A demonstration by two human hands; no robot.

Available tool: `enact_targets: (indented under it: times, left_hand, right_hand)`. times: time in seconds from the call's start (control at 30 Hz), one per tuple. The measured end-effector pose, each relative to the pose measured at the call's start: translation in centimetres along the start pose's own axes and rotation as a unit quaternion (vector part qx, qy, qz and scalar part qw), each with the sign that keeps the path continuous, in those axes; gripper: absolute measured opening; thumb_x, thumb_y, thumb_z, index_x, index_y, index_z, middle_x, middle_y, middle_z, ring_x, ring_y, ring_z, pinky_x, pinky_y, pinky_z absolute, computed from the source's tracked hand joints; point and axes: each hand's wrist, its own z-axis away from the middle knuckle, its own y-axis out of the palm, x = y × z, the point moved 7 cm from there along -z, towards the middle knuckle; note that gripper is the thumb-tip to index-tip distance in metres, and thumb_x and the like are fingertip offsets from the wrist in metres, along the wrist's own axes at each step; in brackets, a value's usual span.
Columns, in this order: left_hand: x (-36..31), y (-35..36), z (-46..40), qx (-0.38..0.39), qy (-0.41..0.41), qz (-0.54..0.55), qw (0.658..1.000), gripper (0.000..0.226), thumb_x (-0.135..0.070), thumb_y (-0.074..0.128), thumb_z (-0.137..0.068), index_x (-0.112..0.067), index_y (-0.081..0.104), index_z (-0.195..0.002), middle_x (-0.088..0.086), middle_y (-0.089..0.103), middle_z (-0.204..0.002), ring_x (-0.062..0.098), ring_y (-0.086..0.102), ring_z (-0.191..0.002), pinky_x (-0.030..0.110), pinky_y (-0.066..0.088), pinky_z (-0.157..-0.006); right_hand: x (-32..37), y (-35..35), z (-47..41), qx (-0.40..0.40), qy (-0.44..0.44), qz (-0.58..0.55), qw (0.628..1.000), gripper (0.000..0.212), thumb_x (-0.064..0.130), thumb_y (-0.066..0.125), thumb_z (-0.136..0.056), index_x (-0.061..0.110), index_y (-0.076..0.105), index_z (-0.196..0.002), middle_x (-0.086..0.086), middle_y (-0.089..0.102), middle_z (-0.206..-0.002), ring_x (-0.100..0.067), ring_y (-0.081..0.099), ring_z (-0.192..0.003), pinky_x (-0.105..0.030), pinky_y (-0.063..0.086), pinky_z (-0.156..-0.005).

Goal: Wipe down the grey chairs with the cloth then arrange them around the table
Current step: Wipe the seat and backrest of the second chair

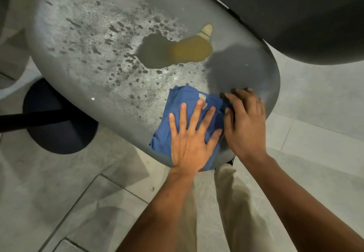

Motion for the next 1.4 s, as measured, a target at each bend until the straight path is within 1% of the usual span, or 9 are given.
enact_targets:
  times: [0.17, 0.33, 0.5, 0.67, 0.8, 0.97, 1.03, 1.23, 1.4]
  left_hand:
    - [9.3, -1.4, -2.0, -0.012, -0.07, -0.034, 0.997, 0.059, -0.06, 0.029, -0.106, -0.036, 0.027, -0.161, -0.005, 0.016, -0.171, 0.034, 0.006, -0.158, 0.065, 0.006, -0.124]
    - [19.4, -4.4, -4.8, -0.028, -0.175, -0.03, 0.984, 0.059, -0.058, 0.022, -0.107, -0.038, 0.018, -0.162, -0.009, 0.004, -0.172, 0.03, -0.004, -0.159, 0.064, -0.001, -0.124]
    - [17.3, -3.6, -4.7, -0.035, -0.239, -0.003, 0.97, 0.06, -0.051, 0.021, -0.108, -0.031, 0.013, -0.164, -0.003, 0.0, -0.173, 0.034, -0.007, -0.158, 0.066, -0.002, -0.122]
    - [10.0, -1.2, -1.0, -0.012, -0.144, 0.014, 0.989, 0.059, -0.047, 0.026, -0.108, -0.03, 0.016, -0.163, 0.0, 0.01, -0.172, 0.039, 0.001, -0.157, 0.069, 0.007, -0.121]
    - [12.5, -1.4, -0.9, 0.005, -0.087, -0.006, 0.996, 0.056, -0.049, 0.027, -0.107, -0.036, 0.019, -0.161, -0.004, 0.013, -0.171, 0.035, 0.004, -0.158, 0.068, 0.008, -0.122]
    - [22.0, -5.3, -6.8, -0.065, -0.256, 0.005, 0.965, 0.054, -0.047, 0.021, -0.109, -0.037, 0.018, -0.162, -0.006, 0.004, -0.172, 0.035, -0.002, -0.158, 0.069, 0.002, -0.121]
    - [24.1, -7.2, -10.7, -0.076, -0.277, 0.005, 0.958, 0.055, -0.047, 0.018, -0.11, -0.036, 0.012, -0.163, -0.004, 0.002, -0.172, 0.036, -0.005, -0.158, 0.069, -0.002, -0.121]
    - [19.0, -8.5, -20.8, -0.088, -0.224, 0.002, 0.971, 0.057, -0.047, 0.012, -0.109, -0.034, 0.007, -0.164, -0.003, 0.0, -0.173, 0.038, -0.006, -0.157, 0.066, -0.004, -0.122]
    - [16.0, -7.1, -18.6, -0.024, -0.065, -0.033, 0.997, 0.055, -0.047, 0.014, -0.111, -0.036, 0.01, -0.164, -0.006, 0.003, -0.172, 0.032, -0.006, -0.158, 0.06, -0.003, -0.125]
  right_hand:
    - [1.2, 1.5, -0.9, 0.004, 0.014, 0.016, 1.0, 0.046, 0.026, 0.041, -0.104, 0.013, 0.051, -0.146, -0.013, 0.043, -0.154, -0.033, 0.025, -0.151, -0.059, 0.015, -0.122]
    - [2.8, 4.7, -1.6, 0.007, 0.032, 0.051, 0.998, 0.055, 0.03, 0.04, -0.103, 0.011, 0.04, -0.154, -0.013, 0.03, -0.163, -0.035, 0.011, -0.156, -0.059, 0.002, -0.124]
    - [3.2, 5.7, -1.4, -0.011, 0.03, 0.123, 0.992, 0.057, 0.025, 0.039, -0.103, 0.005, 0.034, -0.156, -0.02, 0.027, -0.164, -0.041, 0.01, -0.155, -0.063, 0.006, -0.123]
    - [3.2, 5.7, -1.3, -0.008, 0.029, 0.138, 0.99, 0.057, 0.027, 0.037, -0.104, 0.005, 0.031, -0.157, -0.02, 0.026, -0.164, -0.041, 0.009, -0.155, -0.064, 0.008, -0.122]
    - [3.1, 5.9, -1.3, 0.003, 0.038, 0.14, 0.989, 0.059, 0.03, 0.034, -0.105, 0.007, 0.028, -0.158, -0.018, 0.023, -0.165, -0.038, 0.006, -0.156, -0.062, 0.008, -0.123]
    - [3.0, 6.2, -1.4, -0.001, 0.048, 0.15, 0.988, 0.06, 0.029, 0.036, -0.103, 0.007, 0.029, -0.158, -0.017, 0.025, -0.165, -0.038, 0.008, -0.156, -0.063, 0.009, -0.123]
    - [3.0, 6.3, -1.5, -0.003, 0.055, 0.155, 0.986, 0.061, 0.029, 0.038, -0.101, 0.008, 0.029, -0.158, -0.016, 0.026, -0.165, -0.038, 0.009, -0.156, -0.063, 0.01, -0.122]
    - [3.2, 6.3, -1.4, -0.014, 0.055, 0.171, 0.984, 0.064, 0.029, 0.039, -0.098, 0.008, 0.03, -0.158, -0.017, 0.028, -0.164, -0.039, 0.012, -0.155, -0.064, 0.012, -0.122]
    - [3.4, 5.6, -1.5, -0.013, 0.06, 0.148, 0.987, 0.06, 0.029, 0.041, -0.099, 0.01, 0.036, -0.156, -0.014, 0.031, -0.163, -0.036, 0.015, -0.155, -0.061, 0.011, -0.123]
